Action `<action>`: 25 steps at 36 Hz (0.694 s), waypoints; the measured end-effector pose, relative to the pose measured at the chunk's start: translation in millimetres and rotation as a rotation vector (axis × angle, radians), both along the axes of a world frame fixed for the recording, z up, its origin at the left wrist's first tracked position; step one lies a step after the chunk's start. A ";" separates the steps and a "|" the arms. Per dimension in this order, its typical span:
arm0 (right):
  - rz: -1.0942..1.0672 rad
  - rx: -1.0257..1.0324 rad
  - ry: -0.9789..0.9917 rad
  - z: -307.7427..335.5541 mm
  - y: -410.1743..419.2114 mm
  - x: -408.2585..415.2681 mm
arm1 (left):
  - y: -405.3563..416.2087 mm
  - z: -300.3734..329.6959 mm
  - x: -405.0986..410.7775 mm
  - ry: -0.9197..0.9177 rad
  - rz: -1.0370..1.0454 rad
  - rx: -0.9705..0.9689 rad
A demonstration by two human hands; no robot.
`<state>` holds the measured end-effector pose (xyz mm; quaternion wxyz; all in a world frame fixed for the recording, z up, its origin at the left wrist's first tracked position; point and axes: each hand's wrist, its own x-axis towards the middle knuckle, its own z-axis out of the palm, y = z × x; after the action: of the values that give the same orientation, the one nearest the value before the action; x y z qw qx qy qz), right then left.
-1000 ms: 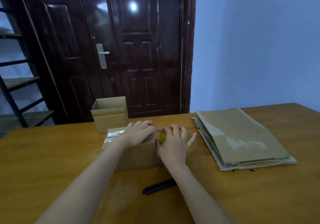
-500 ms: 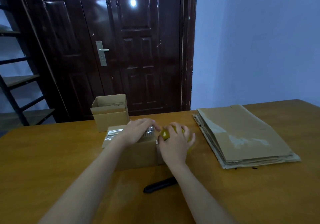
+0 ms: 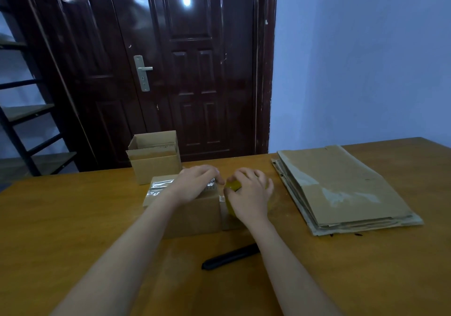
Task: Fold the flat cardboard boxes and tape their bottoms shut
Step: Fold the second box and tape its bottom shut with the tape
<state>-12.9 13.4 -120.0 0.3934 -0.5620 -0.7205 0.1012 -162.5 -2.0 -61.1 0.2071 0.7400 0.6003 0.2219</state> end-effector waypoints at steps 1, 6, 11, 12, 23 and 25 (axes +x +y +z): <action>0.010 -0.003 -0.005 0.2 1.7 1.0 | -0.7 0.6 1.1 0.006 -0.003 0.002; 0.074 -0.023 0.019 3.2 6.2 5.4 | -2.0 4.1 4.4 0.037 0.000 0.006; 0.038 -0.119 0.179 11.0 16.6 22.5 | -6.1 8.5 8.7 0.110 -0.005 0.032; 0.045 -0.140 0.227 11.4 18.8 28.1 | -6.5 8.4 8.4 0.106 -0.001 0.031; 0.092 -0.095 0.274 4.3 15.1 33.9 | 3.0 1.5 3.1 0.332 -0.063 0.025; 0.087 -0.090 0.295 2.4 15.7 33.6 | 5.5 -0.1 2.3 0.379 -0.071 0.023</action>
<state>20.7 29.2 -117.7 0.4644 -0.5264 -0.6734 0.2318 -160.1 3.5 -61.2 0.0896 0.7915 0.5995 0.0780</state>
